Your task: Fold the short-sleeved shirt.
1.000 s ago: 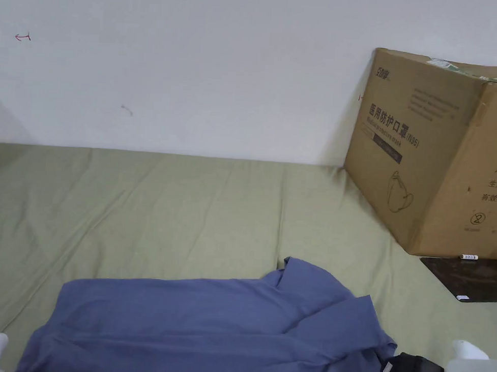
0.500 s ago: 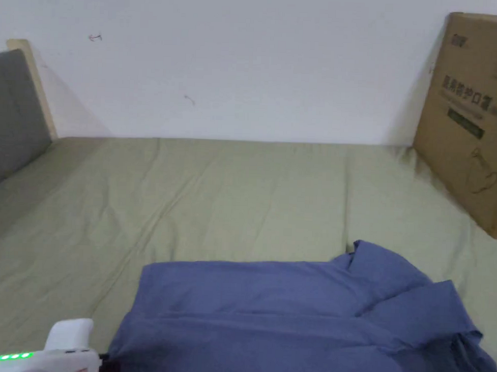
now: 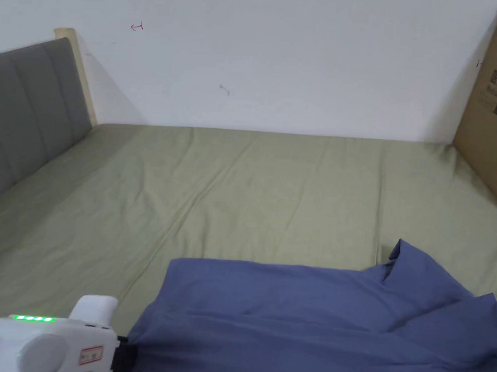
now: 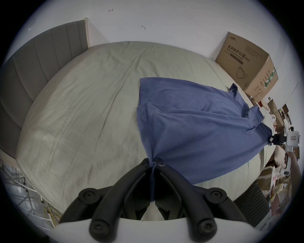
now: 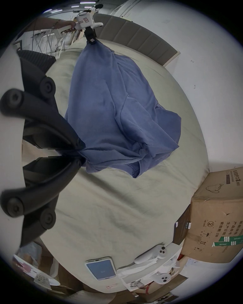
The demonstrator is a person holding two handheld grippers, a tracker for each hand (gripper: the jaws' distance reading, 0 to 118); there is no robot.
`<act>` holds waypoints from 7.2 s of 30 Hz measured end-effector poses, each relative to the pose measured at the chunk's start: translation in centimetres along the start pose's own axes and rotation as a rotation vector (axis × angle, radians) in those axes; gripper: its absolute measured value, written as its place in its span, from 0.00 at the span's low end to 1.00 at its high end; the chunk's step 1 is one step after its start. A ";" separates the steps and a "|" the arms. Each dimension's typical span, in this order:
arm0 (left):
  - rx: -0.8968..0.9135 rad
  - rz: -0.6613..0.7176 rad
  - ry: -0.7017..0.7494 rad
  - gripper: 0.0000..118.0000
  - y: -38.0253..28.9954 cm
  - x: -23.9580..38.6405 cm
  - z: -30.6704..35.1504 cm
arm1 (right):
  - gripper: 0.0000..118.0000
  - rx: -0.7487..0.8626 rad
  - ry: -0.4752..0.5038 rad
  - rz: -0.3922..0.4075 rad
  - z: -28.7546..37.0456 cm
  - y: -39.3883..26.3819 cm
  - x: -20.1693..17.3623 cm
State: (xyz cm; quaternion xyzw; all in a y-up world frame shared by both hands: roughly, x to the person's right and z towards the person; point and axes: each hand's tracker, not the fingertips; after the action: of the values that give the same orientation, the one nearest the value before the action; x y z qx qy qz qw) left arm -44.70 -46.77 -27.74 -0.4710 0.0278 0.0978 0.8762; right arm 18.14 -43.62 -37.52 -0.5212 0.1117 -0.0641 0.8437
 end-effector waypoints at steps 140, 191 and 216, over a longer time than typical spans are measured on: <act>0.985 -0.200 -0.130 0.00 1.0 17.4 10.5 | 0.00 1.061 0.018 0.136 4.2 -1.4 -14.3; 0.197 0.079 0.036 0.04 3.4 -2.2 2.5 | 0.00 0.599 0.117 0.190 2.7 -2.6 -16.2; 0.061 -0.011 -0.338 0.00 5.2 13.3 -4.9 | 0.00 0.598 0.111 0.046 3.1 -4.8 -8.6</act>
State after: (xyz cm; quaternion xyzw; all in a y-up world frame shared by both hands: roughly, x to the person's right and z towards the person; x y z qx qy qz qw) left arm -32.53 -46.11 -36.54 -0.4213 -0.1194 0.1700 0.8828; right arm 10.67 -41.14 -30.87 -0.2428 0.1457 -0.1036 0.9535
